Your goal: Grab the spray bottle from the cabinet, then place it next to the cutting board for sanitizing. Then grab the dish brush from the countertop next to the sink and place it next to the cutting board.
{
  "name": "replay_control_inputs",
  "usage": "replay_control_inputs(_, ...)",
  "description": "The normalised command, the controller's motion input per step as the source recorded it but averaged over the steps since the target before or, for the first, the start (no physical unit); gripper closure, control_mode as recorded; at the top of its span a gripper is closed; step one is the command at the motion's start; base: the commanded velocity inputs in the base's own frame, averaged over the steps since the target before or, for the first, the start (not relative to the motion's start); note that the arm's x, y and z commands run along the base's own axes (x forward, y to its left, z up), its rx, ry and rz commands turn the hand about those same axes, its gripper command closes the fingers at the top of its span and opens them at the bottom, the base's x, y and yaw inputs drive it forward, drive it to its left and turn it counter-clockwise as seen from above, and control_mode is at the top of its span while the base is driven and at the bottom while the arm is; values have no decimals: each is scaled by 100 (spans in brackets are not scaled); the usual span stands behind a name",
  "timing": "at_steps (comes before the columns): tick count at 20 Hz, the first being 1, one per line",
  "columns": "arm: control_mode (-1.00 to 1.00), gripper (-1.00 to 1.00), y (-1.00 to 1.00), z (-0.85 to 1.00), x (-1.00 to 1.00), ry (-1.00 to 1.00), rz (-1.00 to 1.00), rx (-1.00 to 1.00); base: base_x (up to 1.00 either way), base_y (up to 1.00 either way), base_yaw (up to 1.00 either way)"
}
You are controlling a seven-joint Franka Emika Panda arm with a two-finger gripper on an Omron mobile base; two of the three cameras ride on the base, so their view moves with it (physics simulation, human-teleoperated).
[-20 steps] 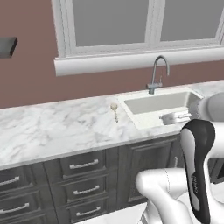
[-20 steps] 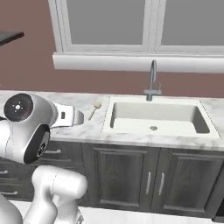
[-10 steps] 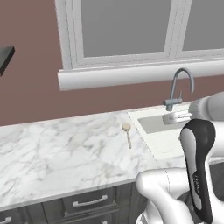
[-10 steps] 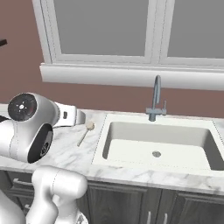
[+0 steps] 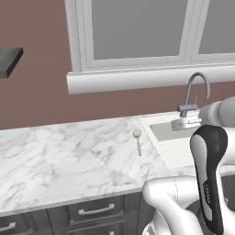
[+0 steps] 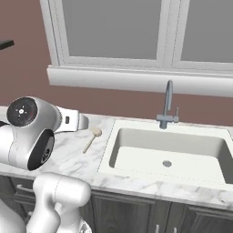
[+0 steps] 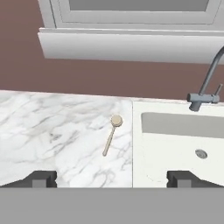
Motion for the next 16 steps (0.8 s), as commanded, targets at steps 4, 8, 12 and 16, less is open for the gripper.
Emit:
replay_control_inputs(4, 100, -100, 0, 0, 0, 0, 0, 0, 63, 13, 11)
replay_control_inputs(8, -100, -100, 13, -18, 50, 11, 0, -1, 38, 8, 2)
replay_control_inputs(12, -100, -100, 14, -45, 100, 24, 0, -3, 0, 0, 0)
replay_control_inputs(16, -100, -100, 16, -60, 99, 21, 0, -2, 0, 0, 0)
